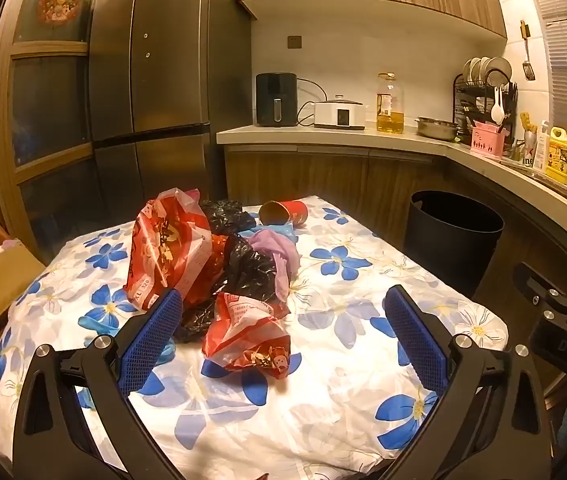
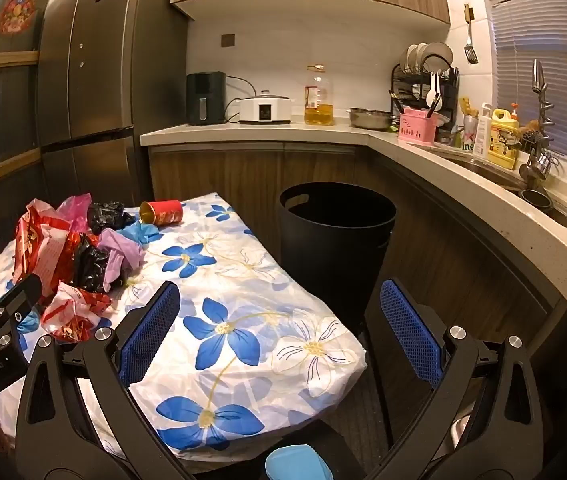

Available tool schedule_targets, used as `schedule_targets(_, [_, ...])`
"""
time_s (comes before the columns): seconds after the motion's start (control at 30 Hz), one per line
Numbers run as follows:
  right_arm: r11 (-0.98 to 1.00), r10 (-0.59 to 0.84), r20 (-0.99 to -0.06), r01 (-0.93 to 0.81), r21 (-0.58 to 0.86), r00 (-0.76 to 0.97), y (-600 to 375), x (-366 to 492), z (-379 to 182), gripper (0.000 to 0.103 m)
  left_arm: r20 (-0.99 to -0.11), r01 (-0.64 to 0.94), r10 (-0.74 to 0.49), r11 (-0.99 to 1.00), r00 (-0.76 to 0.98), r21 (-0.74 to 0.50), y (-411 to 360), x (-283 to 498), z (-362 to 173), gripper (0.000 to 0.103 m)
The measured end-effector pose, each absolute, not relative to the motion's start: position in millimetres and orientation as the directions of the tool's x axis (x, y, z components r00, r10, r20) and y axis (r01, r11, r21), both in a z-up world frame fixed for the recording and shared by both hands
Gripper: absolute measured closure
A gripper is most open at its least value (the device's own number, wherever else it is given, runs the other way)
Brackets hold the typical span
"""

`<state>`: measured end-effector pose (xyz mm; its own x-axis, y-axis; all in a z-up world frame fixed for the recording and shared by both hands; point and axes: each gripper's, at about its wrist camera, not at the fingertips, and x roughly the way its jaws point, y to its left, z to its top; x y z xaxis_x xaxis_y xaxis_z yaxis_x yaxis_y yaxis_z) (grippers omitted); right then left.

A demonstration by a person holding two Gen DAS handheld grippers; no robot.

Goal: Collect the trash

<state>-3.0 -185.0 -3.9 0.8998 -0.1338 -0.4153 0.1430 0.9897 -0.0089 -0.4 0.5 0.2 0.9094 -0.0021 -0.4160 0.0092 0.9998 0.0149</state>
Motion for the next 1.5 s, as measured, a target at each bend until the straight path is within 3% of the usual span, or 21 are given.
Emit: schedule_targets(1.5, [0.990, -0.135, -0.417, 0.143, -0.010, 0.899, -184.5, -3.3, -4.8, 0.004, -0.424, 0.013, -0.004, 1.000, 0.906, 0.019, -0.8, 0.3, -1.7, 0.005])
